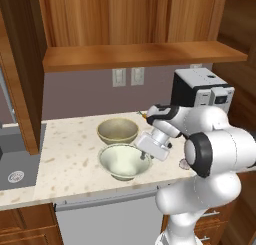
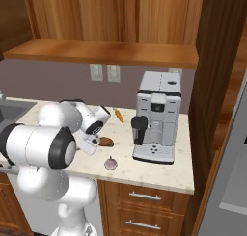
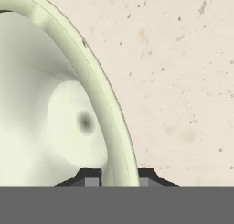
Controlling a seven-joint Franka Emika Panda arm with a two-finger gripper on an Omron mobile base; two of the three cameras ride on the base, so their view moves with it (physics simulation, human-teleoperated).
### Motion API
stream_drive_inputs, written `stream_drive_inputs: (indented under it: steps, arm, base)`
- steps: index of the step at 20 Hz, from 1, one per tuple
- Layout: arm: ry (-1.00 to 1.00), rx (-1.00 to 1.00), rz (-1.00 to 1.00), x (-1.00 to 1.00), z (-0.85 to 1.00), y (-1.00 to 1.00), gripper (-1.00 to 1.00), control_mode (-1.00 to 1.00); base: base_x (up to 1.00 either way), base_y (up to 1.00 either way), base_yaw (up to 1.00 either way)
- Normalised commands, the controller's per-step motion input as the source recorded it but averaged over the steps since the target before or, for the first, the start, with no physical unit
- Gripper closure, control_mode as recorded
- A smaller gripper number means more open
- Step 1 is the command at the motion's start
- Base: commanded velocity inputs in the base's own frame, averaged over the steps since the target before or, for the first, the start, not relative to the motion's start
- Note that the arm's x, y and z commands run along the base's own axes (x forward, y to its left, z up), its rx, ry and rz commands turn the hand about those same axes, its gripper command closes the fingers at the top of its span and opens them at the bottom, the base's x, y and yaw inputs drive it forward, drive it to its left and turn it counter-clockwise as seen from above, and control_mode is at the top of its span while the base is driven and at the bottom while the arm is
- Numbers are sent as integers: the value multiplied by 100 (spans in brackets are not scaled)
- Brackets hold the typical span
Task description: Pick both bowls and place them on the counter. Then place the potato in one bowl and place the garlic in the other bowl.
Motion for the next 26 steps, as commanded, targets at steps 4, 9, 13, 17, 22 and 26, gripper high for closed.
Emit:
stream_drive_inputs:
  steps: [4,9,13,17,22,26]
  arm:
    - [-11,-2,-3,10,-8,2,100,-100]
    - [-8,-1,-4,2,0,5,100,-100]
    - [-2,-1,-4,-3,0,10,100,-100]
    - [0,-4,-5,-4,-1,12,-100,-100]
    - [0,-1,-3,-5,1,0,-100,-100]
    - [0,0,-3,-8,6,-2,-100,-100]
  base:
    - [0,0,0]
    - [0,0,0]
    - [0,0,0]
    - [0,0,0]
    - [0,0,0]
    - [0,0,0]
